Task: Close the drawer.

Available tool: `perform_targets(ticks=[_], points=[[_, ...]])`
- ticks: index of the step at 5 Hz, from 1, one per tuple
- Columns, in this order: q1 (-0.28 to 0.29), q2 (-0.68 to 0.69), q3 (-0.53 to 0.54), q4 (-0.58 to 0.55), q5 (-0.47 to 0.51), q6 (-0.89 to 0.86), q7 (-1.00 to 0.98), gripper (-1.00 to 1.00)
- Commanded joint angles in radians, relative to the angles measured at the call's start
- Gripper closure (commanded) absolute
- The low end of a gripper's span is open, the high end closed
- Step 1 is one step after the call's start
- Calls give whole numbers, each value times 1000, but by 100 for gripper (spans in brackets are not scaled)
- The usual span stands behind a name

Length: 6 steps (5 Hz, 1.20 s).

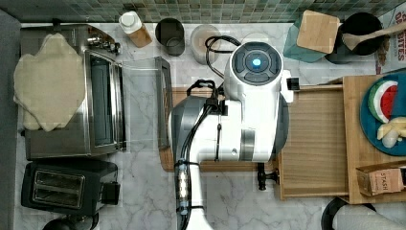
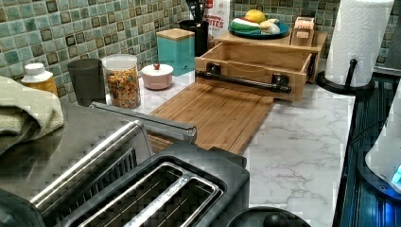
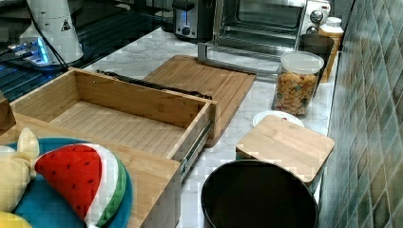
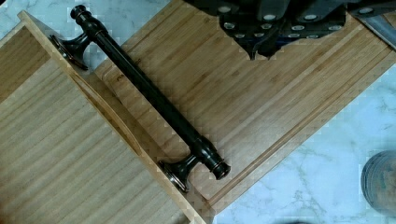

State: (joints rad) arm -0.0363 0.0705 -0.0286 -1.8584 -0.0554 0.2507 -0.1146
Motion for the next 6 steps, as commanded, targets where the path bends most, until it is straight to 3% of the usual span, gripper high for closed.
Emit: perform_targets(ticks=[1,2,4,6], points=[[4,0,-5,-1,-6,0,0,100],[-22,22,-5,31,66,-74,-176,100],[-2,-90,9,-179,1,91,-462,100],[-5,-116,-9,-376,-44,297,-550,100]])
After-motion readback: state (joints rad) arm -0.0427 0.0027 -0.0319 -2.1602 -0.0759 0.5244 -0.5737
